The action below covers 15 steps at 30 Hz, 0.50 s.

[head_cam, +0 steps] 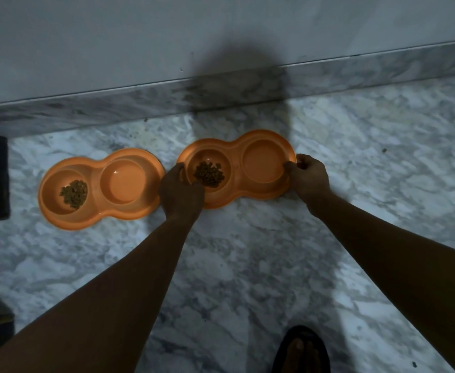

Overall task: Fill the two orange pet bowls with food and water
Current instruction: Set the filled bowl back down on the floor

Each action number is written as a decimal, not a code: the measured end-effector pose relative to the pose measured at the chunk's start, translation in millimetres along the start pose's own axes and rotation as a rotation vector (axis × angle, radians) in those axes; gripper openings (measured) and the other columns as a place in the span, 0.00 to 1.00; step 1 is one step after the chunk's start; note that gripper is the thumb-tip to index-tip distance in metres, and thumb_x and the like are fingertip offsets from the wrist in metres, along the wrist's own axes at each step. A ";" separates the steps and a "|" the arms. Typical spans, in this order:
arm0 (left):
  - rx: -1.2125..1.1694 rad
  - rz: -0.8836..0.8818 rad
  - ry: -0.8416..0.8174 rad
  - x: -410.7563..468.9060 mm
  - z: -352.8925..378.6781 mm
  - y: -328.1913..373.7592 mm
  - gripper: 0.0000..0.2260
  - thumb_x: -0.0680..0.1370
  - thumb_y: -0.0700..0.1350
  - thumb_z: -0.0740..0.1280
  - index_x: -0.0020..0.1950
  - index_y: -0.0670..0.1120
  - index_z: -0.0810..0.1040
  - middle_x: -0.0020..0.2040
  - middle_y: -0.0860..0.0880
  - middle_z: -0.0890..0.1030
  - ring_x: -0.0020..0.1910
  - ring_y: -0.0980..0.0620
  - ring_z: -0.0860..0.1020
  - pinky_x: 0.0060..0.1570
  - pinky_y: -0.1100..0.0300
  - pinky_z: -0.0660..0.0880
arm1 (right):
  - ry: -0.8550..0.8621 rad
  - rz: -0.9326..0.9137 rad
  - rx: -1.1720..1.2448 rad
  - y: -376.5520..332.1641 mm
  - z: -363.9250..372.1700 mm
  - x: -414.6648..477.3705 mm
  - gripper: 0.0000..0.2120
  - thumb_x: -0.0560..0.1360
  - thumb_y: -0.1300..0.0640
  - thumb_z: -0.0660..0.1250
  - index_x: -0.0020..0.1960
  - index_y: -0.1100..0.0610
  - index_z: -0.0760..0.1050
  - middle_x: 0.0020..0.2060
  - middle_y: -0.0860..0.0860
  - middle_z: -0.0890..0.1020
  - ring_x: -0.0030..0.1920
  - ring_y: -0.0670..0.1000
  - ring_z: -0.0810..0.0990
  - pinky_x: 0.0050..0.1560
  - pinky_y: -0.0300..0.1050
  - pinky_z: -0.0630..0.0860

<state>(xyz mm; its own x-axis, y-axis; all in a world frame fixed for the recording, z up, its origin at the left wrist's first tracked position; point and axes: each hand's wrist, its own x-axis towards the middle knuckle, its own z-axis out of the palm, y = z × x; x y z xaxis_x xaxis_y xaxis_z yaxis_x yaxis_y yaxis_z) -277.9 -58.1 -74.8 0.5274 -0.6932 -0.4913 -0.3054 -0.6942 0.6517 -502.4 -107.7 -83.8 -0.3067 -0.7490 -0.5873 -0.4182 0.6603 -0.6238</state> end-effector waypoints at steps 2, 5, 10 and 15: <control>0.019 0.032 0.010 -6.3 -2.0 2.4 0.25 0.74 0.38 0.69 0.72 0.42 0.73 0.67 0.42 0.78 0.67 0.43 0.74 0.67 0.48 0.72 | 0.005 0.001 -0.049 -4.9 -2.8 -9.4 0.22 0.80 0.56 0.68 0.66 0.71 0.73 0.58 0.69 0.81 0.58 0.68 0.80 0.59 0.62 0.77; 0.035 0.044 0.000 -22.3 -14.2 14.0 0.28 0.74 0.39 0.70 0.74 0.42 0.71 0.69 0.41 0.75 0.70 0.43 0.71 0.69 0.52 0.68 | -0.010 -0.009 -0.099 -16.5 -13.2 -33.0 0.31 0.79 0.50 0.70 0.76 0.64 0.68 0.67 0.66 0.76 0.65 0.64 0.78 0.58 0.54 0.76; 0.054 0.077 -0.081 -71.0 -74.9 74.3 0.28 0.75 0.38 0.70 0.75 0.43 0.70 0.72 0.43 0.73 0.72 0.45 0.70 0.68 0.58 0.66 | -0.041 0.009 -0.072 -73.5 -59.7 -106.2 0.31 0.78 0.48 0.71 0.77 0.57 0.68 0.72 0.60 0.73 0.68 0.59 0.76 0.56 0.46 0.71; 0.241 0.247 -0.233 -135.9 -183.5 171.7 0.28 0.76 0.42 0.70 0.76 0.43 0.68 0.75 0.43 0.69 0.75 0.46 0.65 0.74 0.57 0.58 | -0.030 0.021 0.029 -167.7 -123.4 -224.6 0.27 0.79 0.47 0.70 0.75 0.55 0.71 0.72 0.59 0.74 0.70 0.57 0.74 0.59 0.44 0.70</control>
<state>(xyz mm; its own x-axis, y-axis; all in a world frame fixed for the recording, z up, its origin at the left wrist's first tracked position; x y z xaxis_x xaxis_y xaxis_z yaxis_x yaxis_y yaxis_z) -256.5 -47.5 210.0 0.2294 -0.8507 -0.4730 -0.5916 -0.5078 0.6262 -468.9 -56.9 216.4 -0.2895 -0.7332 -0.6153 -0.3866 0.6776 -0.6256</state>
